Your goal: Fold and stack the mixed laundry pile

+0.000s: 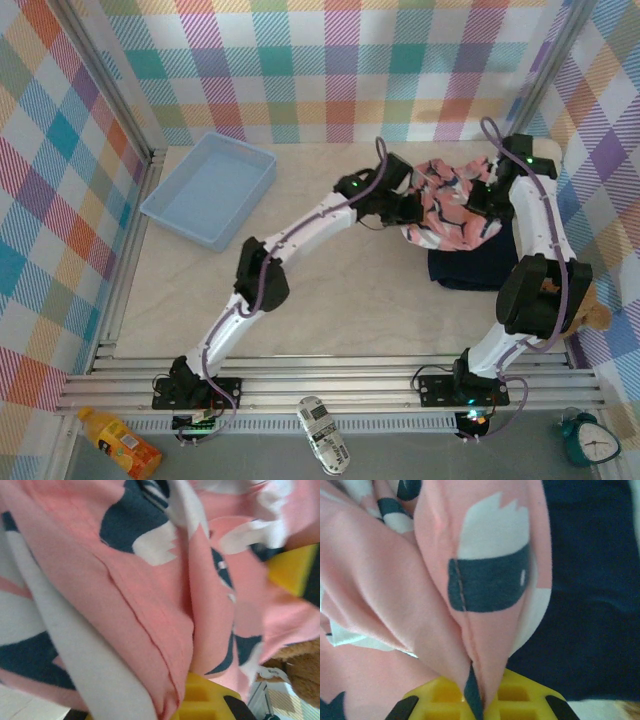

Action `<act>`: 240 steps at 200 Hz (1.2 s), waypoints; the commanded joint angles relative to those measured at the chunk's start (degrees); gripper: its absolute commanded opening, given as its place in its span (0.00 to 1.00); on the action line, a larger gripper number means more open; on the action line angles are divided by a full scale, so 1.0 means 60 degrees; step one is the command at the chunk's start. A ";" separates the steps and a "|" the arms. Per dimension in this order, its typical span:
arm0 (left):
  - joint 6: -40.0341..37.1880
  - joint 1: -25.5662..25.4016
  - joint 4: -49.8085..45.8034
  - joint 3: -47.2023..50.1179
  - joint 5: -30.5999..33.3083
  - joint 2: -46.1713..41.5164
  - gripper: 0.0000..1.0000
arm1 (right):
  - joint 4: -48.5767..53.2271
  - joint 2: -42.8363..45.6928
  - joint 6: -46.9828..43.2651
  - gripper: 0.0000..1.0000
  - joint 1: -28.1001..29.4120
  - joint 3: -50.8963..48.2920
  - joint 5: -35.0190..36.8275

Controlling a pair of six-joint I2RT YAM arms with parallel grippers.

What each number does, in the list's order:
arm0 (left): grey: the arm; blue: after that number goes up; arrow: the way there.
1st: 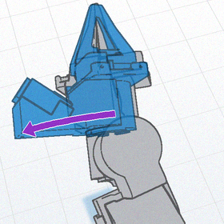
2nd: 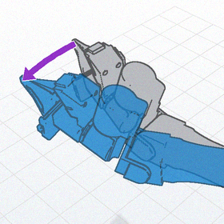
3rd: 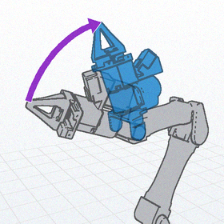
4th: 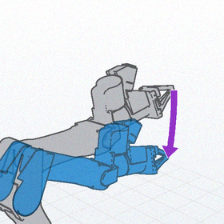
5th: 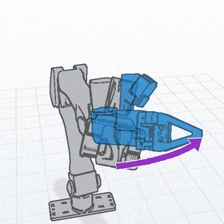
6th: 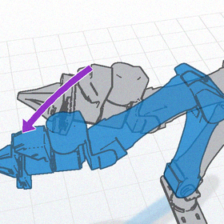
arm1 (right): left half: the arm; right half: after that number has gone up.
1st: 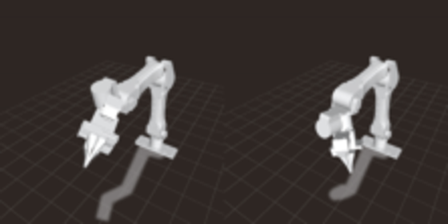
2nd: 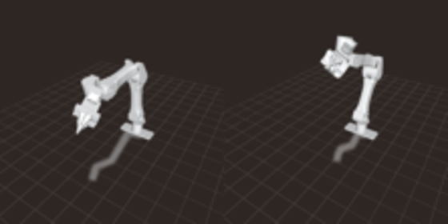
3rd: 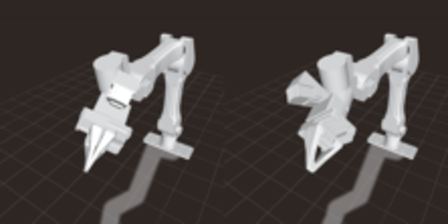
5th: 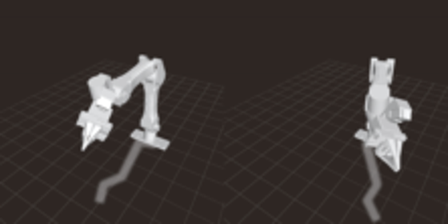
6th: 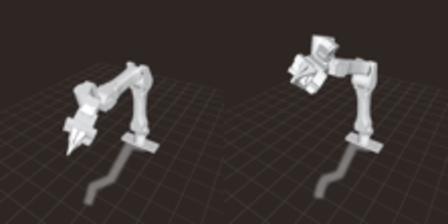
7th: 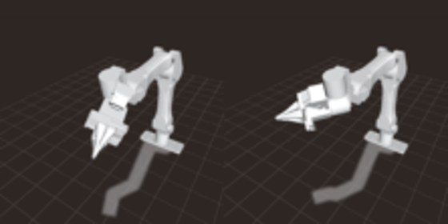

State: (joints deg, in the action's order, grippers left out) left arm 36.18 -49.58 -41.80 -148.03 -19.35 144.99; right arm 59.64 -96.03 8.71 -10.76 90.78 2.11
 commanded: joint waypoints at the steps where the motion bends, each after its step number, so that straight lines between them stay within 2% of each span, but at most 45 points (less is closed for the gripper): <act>1: 0.1268 -0.0268 0.0885 -0.0700 -0.0202 0.0895 0.00 | 0.0021 0.0294 0.0184 0.00 -0.0622 -0.0240 0.1116; 20: 0.1815 -0.0454 0.1610 -0.1013 -0.0049 0.1442 0.00 | -0.0245 0.0395 0.0408 0.00 -0.1252 -0.0563 0.1181; 73: 0.2256 -0.0730 0.2127 -0.1432 0.0313 0.2272 0.00 | -0.0959 0.1021 0.1005 0.00 -0.2749 -0.2121 0.1377; 87: 0.2397 -0.0760 0.2206 -0.1421 0.0234 0.2425 0.02 | -0.1350 0.0975 0.1146 0.00 -0.3050 -0.2551 0.1009; 92: 0.2439 -0.0773 0.2170 -0.1422 0.0217 0.2458 0.12 | -0.1497 0.0920 0.1159 0.08 -0.3122 -0.2642 0.0604; 98: 0.2499 -0.0774 0.2010 -0.1427 0.0254 0.2466 0.36 | -0.1574 0.0808 0.1176 0.23 -0.3170 -0.2610 0.0238; 101: 0.2508 -0.0782 0.1896 -0.1437 0.0283 0.2466 0.46 | -0.1586 0.0748 0.1184 0.36 -0.3171 -0.2555 0.0107; 105: 0.2467 -0.0764 0.1722 -0.1442 0.0326 0.2434 0.71 | -0.1555 0.0672 0.1179 0.52 -0.3171 -0.2437 -0.0041; 107: 0.2437 -0.0761 0.1660 -0.1453 0.0355 0.2400 0.85 | -0.1548 0.0647 0.1184 0.63 -0.3171 -0.2373 -0.0109; 108: 0.2414 -0.0760 0.1589 -0.1457 0.0377 0.2382 0.93 | -0.1540 0.0628 0.1184 0.75 -0.3172 -0.2343 -0.0142; 109: 0.2389 -0.0760 0.1524 -0.1460 0.0395 0.2373 0.96 | -0.1528 0.0619 0.1185 0.88 -0.3172 -0.2314 -0.0166; 110: 0.2368 -0.0752 0.1470 -0.1461 0.0419 0.2368 0.98 | -0.1515 0.0607 0.1185 0.94 -0.3172 -0.2284 -0.0186; 112: 0.2306 -0.0747 0.1352 -0.1462 0.0473 0.2324 1.00 | -0.1516 0.0601 0.1167 0.99 -0.3172 -0.2240 -0.0222; 130: 0.1492 -0.0652 0.0262 -0.1430 0.1093 0.1815 1.00 | -0.1528 0.0802 0.1137 0.99 -0.3172 -0.1920 -0.0278; 142: 0.0985 -0.0511 -0.0406 -0.1309 0.1575 0.1298 1.00 | -0.1791 0.1153 0.1126 0.99 -0.3161 -0.1997 -0.0735; 159: 0.0289 -0.0279 -0.0863 -0.0762 0.2112 0.0304 1.00 | -0.2429 0.1716 0.1268 0.99 -0.3108 -0.2429 -0.1987; 177: -0.0602 -0.0074 -0.0701 0.0539 0.2595 -0.1066 1.00 | -0.2665 0.1934 0.1555 1.00 -0.2775 -0.2590 -0.3202; 196: -0.1472 0.0083 -0.0301 0.2311 0.3492 -0.2686 1.00 | -0.2842 0.2047 0.0949 1.00 -0.1525 -0.2740 -0.2808; 216: -0.2098 0.0401 0.0056 0.4323 0.4304 -0.4227 1.00 | -0.4197 0.2478 -0.0006 1.00 -0.0078 -0.3714 -0.2020; 240: -0.2378 0.1031 0.0664 0.7181 0.5074 -0.6040 1.00 | -0.6597 0.3040 -0.0254 0.99 0.0458 -0.5464 -0.2175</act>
State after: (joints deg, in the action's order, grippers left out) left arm 27.29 -46.39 -40.40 -118.10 3.33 117.08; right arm 33.54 -80.84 11.20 -9.80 66.11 -10.44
